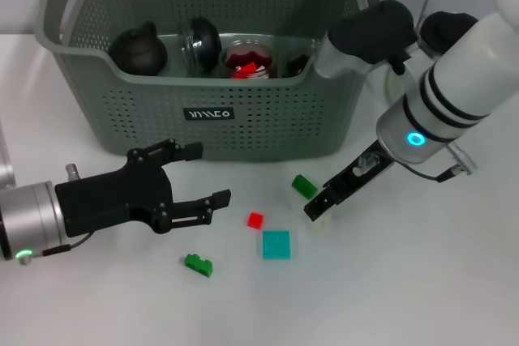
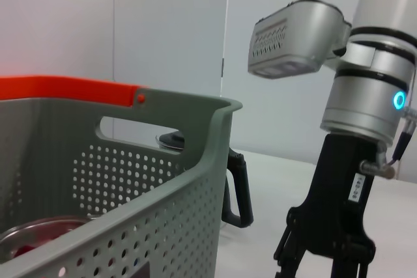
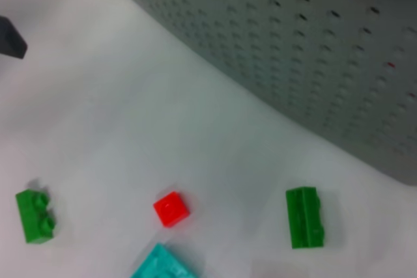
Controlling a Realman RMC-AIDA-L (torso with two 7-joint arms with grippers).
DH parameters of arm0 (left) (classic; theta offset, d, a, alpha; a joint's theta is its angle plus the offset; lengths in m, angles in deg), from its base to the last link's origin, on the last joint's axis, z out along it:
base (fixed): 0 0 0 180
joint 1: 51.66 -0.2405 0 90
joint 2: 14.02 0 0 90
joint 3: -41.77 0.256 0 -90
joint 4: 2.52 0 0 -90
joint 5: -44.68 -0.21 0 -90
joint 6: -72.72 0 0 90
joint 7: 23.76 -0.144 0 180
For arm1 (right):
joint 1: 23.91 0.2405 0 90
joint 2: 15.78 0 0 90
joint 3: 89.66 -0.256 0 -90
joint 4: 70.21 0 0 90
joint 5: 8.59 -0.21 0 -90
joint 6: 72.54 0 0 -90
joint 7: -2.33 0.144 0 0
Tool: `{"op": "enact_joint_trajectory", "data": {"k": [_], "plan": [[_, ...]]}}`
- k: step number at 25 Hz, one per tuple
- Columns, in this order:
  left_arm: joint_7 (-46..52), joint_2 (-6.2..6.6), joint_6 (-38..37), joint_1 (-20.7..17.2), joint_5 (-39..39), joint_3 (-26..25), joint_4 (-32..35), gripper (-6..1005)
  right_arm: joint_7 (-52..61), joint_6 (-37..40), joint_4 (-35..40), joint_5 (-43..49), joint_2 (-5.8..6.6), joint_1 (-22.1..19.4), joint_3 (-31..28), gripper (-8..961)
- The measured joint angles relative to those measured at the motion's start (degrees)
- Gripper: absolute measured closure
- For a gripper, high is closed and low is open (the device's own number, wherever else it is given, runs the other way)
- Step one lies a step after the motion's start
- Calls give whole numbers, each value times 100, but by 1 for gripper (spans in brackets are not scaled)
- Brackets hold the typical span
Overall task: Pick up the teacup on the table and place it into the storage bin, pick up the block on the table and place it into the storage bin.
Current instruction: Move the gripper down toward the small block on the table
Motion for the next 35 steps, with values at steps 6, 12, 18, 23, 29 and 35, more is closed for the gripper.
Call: {"op": "enact_joint_trajectory", "data": {"k": [6, 12, 18, 23, 29, 35], "plan": [[-4, 9, 0, 10, 14, -33, -11, 155, 2, -207, -69, -192, -3, 21, 267, 80], [-4, 2, 3, -2, 16, -63, -12, 155, 3, -304, -157, -273, -9, 38, 546, 92], [-4, -7, 7, -15, 17, -110, -11, 156, 27, -407, -206, -283, -11, 38, 739, 104], [-4, -9, 9, -15, 16, -124, -11, 156, 35, -496, -274, -288, -17, 48, 847, 147], [-4, -9, 9, -15, 16, -125, -11, 156, 36, -667, -421, -414, -20, 87, 1045, 287], [-4, -9, 9, -15, 16, -125, -19, 156, 36, -768, -424, -424, -21, 91, 1167, 301]]}}
